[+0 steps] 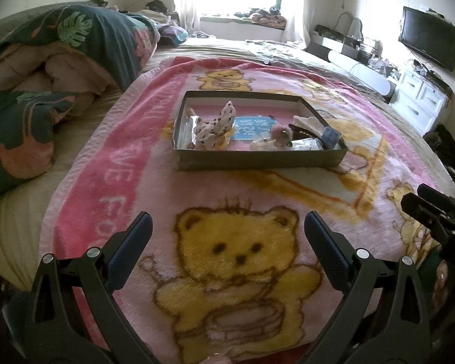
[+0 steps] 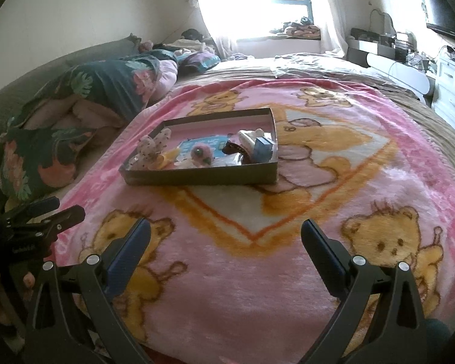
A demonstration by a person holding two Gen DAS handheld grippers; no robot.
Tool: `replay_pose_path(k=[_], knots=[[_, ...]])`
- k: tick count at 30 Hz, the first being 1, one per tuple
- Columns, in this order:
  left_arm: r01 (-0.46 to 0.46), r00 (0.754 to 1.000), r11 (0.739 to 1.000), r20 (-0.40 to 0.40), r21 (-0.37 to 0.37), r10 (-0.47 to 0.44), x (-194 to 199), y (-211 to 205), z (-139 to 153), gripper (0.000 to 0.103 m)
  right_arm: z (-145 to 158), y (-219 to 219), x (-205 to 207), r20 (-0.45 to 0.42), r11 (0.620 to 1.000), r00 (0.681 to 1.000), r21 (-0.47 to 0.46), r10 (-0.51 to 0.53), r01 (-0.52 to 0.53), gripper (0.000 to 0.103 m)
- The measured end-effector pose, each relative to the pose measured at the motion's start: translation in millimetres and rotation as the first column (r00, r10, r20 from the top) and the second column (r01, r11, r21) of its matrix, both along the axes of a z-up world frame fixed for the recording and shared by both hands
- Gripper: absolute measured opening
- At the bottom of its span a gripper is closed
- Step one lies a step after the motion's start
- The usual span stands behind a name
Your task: Organize jewelry
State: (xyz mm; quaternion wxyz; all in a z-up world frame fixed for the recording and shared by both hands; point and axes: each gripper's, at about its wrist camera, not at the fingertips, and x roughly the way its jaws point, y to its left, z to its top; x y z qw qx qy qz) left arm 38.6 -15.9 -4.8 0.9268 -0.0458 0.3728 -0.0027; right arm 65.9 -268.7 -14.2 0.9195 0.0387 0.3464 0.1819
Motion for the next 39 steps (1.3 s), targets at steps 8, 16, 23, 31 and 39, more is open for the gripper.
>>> replay_pose_path(k=[8,16,23,31,39], knots=[[0.001,1.000,1.000,0.001,0.001,-0.001,0.1,0.1,-0.1,0.094,0.2,-0.6,-0.9,0.002,1.000,1.000,-0.004,0.003,-0.003,0.099],[0.000,1.000,1.000,-0.002,0.001,0.000,-0.3,0.7,0.0,0.094,0.7,-0.4,-1.2,0.006,1.000,1.000,-0.005,0.003,-0.003,0.099],[0.000,1.000,1.000,-0.003,0.001,0.000,-0.1,0.8,0.1,0.094,1.8,1.7,-2.5,0.009,1.000,1.000,-0.009,0.004,-0.004,0.099],[0.001,1.000,1.000,-0.002,0.001,-0.001,-0.1,0.6,0.2,0.094,1.8,1.3,-2.6,0.009,1.000,1.000,-0.009,0.005,-0.005,0.099],[-0.001,1.000,1.000,-0.002,0.000,0.001,-1.2,3.1,-0.1,0.094,2.1,1.7,-3.3,0.012,1.000,1.000,-0.010,0.002,-0.001,0.099]])
